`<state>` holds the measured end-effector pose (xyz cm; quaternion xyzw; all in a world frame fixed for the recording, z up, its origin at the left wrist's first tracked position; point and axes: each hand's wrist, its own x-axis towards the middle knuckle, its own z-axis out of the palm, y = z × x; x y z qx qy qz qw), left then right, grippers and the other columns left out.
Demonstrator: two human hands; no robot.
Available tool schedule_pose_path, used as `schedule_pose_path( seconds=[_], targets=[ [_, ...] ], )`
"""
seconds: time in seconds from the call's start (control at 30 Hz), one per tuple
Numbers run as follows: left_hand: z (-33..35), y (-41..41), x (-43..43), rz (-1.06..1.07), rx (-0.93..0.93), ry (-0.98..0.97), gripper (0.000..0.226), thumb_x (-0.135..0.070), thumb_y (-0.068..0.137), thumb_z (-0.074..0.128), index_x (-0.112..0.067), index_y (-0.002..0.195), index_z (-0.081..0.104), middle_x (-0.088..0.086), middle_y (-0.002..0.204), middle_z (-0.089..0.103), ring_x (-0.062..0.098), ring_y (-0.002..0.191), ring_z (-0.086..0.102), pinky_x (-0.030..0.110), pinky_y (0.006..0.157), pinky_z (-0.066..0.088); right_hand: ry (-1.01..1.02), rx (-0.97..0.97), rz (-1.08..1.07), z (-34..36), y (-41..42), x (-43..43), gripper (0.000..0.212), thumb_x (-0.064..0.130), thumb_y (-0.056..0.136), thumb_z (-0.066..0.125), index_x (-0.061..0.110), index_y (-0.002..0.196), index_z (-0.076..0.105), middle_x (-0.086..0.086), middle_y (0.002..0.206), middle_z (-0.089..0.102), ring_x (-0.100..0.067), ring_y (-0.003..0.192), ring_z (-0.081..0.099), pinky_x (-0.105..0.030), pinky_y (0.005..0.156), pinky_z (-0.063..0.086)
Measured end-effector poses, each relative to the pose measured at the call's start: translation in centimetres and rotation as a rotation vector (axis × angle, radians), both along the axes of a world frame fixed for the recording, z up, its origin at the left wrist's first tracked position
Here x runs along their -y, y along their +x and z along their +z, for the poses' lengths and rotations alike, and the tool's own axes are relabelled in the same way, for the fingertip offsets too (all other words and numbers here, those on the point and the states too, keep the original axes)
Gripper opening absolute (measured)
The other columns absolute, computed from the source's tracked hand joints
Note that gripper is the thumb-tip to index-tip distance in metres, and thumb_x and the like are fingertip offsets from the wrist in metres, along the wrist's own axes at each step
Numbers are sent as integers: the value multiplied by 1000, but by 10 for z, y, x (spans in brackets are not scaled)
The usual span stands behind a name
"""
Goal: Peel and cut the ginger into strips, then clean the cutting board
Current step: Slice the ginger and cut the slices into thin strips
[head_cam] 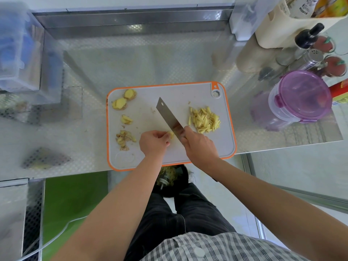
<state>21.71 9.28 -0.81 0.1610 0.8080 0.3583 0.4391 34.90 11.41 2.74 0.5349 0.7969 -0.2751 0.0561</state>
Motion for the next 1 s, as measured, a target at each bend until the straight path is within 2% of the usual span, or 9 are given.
schedule_pose_path(
  seconds=[0.23,0.4,0.6,0.77,1.0],
  targets=[
    [2,-2,0,-17,7,6,17,-18,76,80,-22,65,68,-5,65,68,20,60,70,35,72,58,-16,89,53,2,-6,2,9,18,101,33,12,106,37,-3,79,48,-28,67,48,-36,60,37],
    [-1,-2,1,-10,12,4,20,-16,76,79,-24,62,68,-4,59,69,20,60,71,43,75,58,-17,112,29,-8,-16,2,10,20,102,35,12,107,37,-1,81,47,-26,68,46,-35,60,36],
    [2,-1,1,-3,23,2,8,-15,78,78,-14,72,73,0,67,71,18,60,70,34,72,58,4,27,0,-7,-10,1,13,23,102,35,11,107,38,0,81,46,-26,68,45,-35,61,37],
    [0,-1,0,10,26,6,20,-14,76,79,-22,62,68,-4,61,69,22,61,71,40,76,59,3,38,34,2,-5,4,6,19,101,34,15,98,31,-1,78,47,-28,66,45,-35,60,35],
    [-2,-3,0,-1,25,11,18,-18,75,81,-23,63,69,0,64,71,20,60,71,42,76,59,-8,98,24,-3,-11,5,14,13,99,37,18,94,25,-2,76,48,-27,63,47,-34,58,35]
  ],
)
